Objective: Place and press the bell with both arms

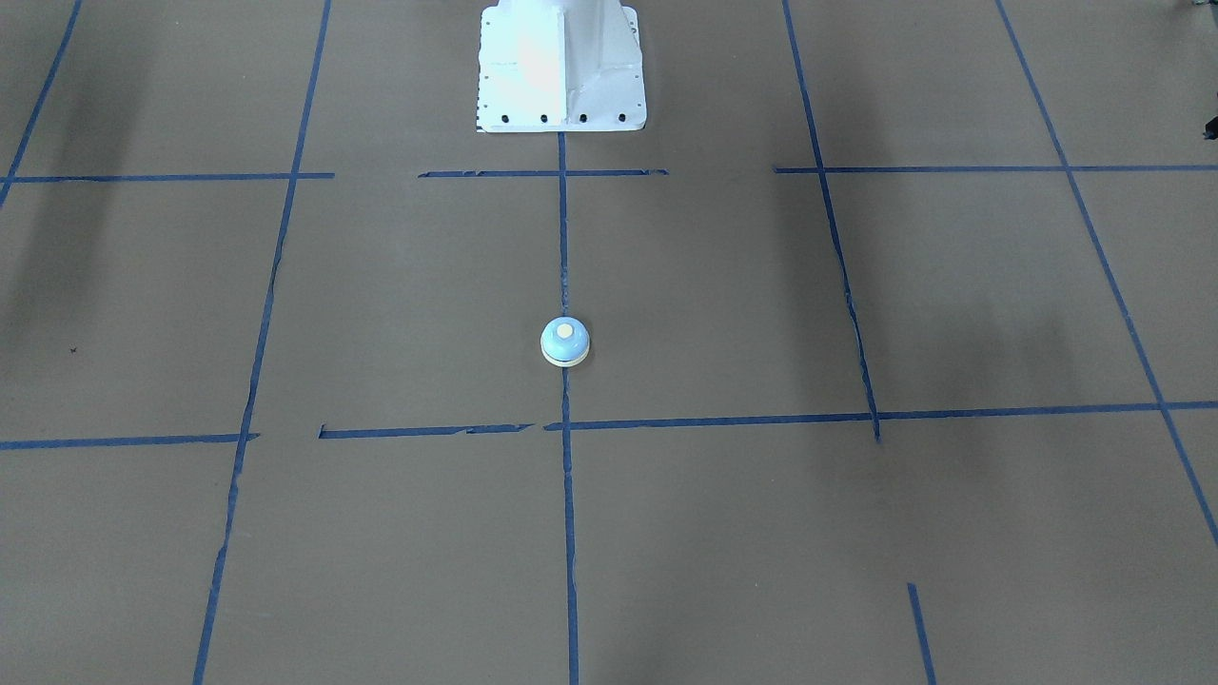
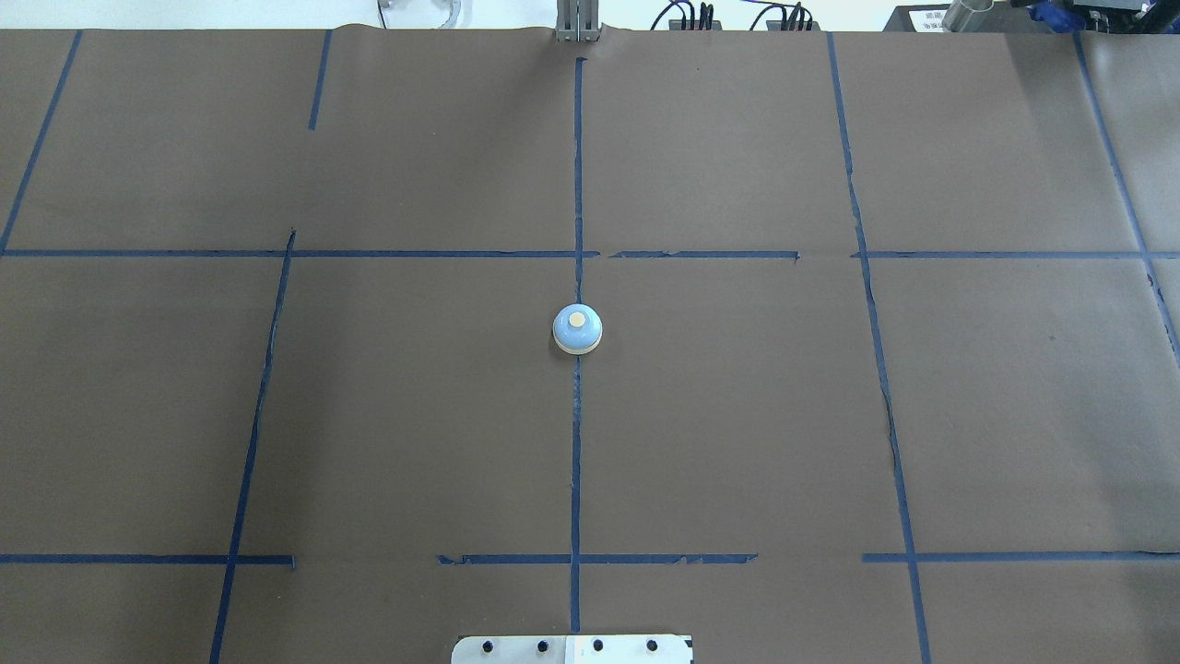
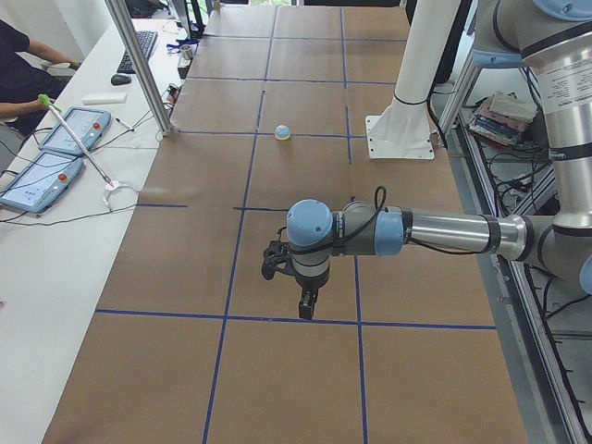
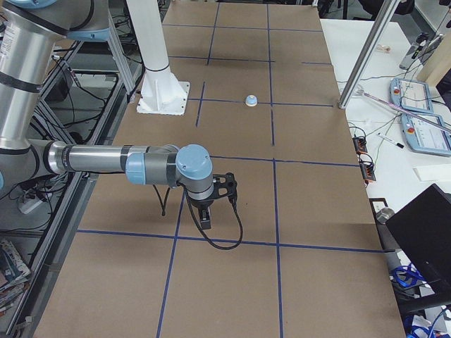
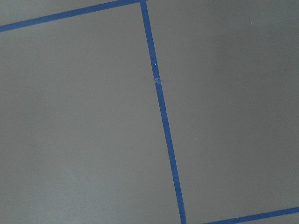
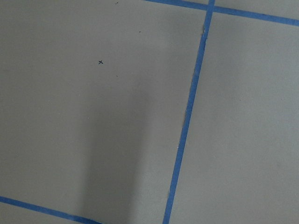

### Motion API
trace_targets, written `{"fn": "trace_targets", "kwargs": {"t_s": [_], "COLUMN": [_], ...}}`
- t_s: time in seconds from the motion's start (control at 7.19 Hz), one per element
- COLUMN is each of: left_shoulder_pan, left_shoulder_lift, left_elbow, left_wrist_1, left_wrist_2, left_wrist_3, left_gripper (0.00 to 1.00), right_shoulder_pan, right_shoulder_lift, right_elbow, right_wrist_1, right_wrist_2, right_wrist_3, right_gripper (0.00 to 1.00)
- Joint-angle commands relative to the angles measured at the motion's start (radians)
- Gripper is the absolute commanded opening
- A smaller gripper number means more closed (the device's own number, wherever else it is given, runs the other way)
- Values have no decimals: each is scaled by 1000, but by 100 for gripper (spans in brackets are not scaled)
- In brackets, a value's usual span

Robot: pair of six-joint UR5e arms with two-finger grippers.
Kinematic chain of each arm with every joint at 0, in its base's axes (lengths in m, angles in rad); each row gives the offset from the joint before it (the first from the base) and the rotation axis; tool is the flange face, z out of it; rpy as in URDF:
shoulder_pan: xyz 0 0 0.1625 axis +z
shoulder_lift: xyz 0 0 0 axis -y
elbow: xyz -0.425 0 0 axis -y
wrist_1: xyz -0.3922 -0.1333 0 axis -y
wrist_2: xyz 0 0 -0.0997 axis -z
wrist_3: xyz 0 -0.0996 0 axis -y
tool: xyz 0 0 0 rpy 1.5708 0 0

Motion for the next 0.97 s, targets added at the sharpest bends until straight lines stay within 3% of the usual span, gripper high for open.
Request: {"fn": "trace_targets", "kwargs": {"t_s": [0.0, 0.83], "left_shoulder_pan": [1, -1], "left_shoulder_lift": [3, 1], "left_elbow": [2, -2], "left_wrist_1": [-6, 0], "left_wrist_2": [-72, -56], "left_wrist_3": [-3, -1], "left_gripper": [100, 100], "right_shoulder_pan": [0, 0], "right_shoulder_lift": [0, -1], "right_elbow": [-1, -1], "right_wrist_1": [-1, 1], "right_wrist_2": [1, 1], "right_wrist_3": [0, 0], "right_gripper": [100, 100]}}
